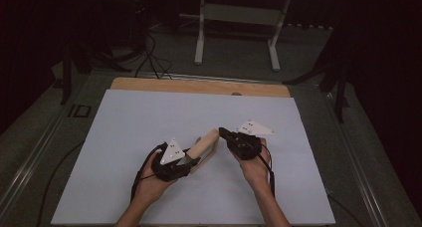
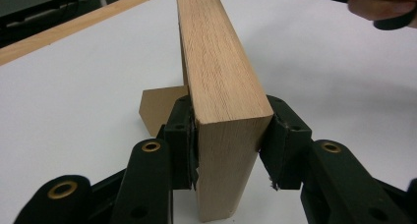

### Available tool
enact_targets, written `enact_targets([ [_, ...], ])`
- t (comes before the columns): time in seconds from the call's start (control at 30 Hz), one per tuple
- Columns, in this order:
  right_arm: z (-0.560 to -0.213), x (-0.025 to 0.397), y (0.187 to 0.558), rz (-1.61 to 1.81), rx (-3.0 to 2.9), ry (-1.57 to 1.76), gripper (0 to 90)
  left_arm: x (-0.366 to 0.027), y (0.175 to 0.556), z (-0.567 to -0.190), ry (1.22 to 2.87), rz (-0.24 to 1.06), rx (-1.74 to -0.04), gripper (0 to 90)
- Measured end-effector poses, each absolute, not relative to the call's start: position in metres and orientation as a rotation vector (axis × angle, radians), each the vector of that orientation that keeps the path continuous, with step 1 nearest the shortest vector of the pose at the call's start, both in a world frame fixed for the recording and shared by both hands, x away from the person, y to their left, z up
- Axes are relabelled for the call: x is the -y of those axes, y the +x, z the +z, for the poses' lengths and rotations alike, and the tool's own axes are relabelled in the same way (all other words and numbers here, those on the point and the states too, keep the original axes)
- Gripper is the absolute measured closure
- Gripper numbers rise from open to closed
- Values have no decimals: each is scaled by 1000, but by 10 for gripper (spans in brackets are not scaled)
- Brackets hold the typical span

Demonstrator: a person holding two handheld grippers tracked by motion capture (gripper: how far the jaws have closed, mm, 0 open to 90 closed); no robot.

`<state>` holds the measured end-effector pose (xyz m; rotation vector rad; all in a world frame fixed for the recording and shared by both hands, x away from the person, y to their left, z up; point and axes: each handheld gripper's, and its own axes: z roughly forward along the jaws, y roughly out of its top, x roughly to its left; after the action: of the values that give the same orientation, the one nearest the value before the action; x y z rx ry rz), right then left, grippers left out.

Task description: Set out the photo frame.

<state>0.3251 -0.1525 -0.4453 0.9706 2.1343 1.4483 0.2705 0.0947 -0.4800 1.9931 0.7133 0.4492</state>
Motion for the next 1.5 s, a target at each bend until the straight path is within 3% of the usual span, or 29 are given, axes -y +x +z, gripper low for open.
enact_targets([
  [0.73,-448,126,360,1365,-2155,1000,895,-95,267,-482,1991,474,-685,608],
  [1.5,-448,123,356,1275,-2225,986,899,-101,269,-484,1977,483,-692,596],
])
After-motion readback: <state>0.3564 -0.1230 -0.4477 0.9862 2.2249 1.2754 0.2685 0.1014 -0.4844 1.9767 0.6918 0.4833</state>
